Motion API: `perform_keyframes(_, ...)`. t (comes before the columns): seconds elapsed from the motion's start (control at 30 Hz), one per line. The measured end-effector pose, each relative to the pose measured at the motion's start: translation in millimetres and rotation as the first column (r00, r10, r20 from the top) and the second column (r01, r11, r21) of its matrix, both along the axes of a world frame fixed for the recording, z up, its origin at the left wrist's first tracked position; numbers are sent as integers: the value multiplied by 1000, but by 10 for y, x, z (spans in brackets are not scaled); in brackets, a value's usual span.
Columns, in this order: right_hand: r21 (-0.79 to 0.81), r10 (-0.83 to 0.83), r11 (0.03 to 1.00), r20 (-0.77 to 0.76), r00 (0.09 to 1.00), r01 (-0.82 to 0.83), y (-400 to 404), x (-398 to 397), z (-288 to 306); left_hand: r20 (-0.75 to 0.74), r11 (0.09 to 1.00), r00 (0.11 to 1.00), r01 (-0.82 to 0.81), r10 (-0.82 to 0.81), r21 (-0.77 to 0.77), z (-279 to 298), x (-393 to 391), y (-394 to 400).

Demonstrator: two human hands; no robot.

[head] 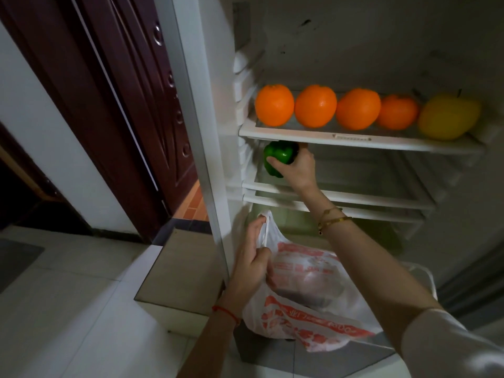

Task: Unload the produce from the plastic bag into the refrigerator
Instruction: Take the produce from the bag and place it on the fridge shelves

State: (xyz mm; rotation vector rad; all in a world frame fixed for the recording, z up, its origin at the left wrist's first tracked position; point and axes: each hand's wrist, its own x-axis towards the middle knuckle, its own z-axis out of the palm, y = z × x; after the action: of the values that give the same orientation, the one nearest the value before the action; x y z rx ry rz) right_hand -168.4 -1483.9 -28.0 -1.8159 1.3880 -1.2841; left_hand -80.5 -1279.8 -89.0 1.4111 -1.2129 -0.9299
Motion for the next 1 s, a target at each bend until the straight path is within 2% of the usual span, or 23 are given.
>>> perform_keyframes(0.17, 89, 42, 995, 78, 996, -49, 78, -71, -61, -11, 1000, 1000, 10, -10, 5, -6, 3, -2)
perform_keyframes(0.27, 127, 8, 992, 89, 996, -19, 138, -166, -57, -12, 1000, 1000, 25, -25, 4, 24, -2, 19)
perform_keyframes(0.4, -55, -117, 991, 30, 993, 119, 367, -427, -103, -32, 999, 998, 51, -51, 12, -5, 19, 37)
perform_keyframes(0.47, -140, -60, 988, -17, 998, 57, 582, -597, -187, -50, 999, 998, 50, -49, 5, -34, 18, 51)
perform_keyframes(0.53, -136, 61, 988, -92, 994, -74, 828, -760, -323, -46, 999, 998, 46, -46, -9, -34, -1, 77)
perform_keyframes(0.6, -26, 207, 976, -211, 955, -217, 1063, -893, -518, -48, 999, 997, 52, -53, -14, -30, -23, 118)
perform_keyframes(0.63, 78, 280, 960, -279, 918, -269, 1167, -955, -640, -47, 998, 997, 59, -59, -13, -29, -36, 142)
perform_keyframes(0.7, 266, 396, 913, -402, 826, -309, 1304, -1060, -885, -39, 997, 996, 74, -75, -8, -27, -64, 185)
perform_keyframes(0.77, 401, 465, 874, -529, 710, -274, 1347, -1138, -1198, -28, 996, 995, 95, -95, -2, -16, -78, 228)
perform_keyframes(0.83, 547, 506, 826, -612, 608, -136, 1363, -1204, -1526, -14, 993, 993, 115, -116, -2, -18, -100, 276)
perform_keyframes(0.9, 652, 529, 757, -574, 624, -42, 1431, -1252, -1760, -7, 992, 992, 126, -126, -3, -38, -118, 325)
perform_keyframes(1.0, 757, 488, 653, -393, 779, -27, 1581, -1298, -1948, -4, 993, 993, 115, -115, -8, -70, -120, 390)
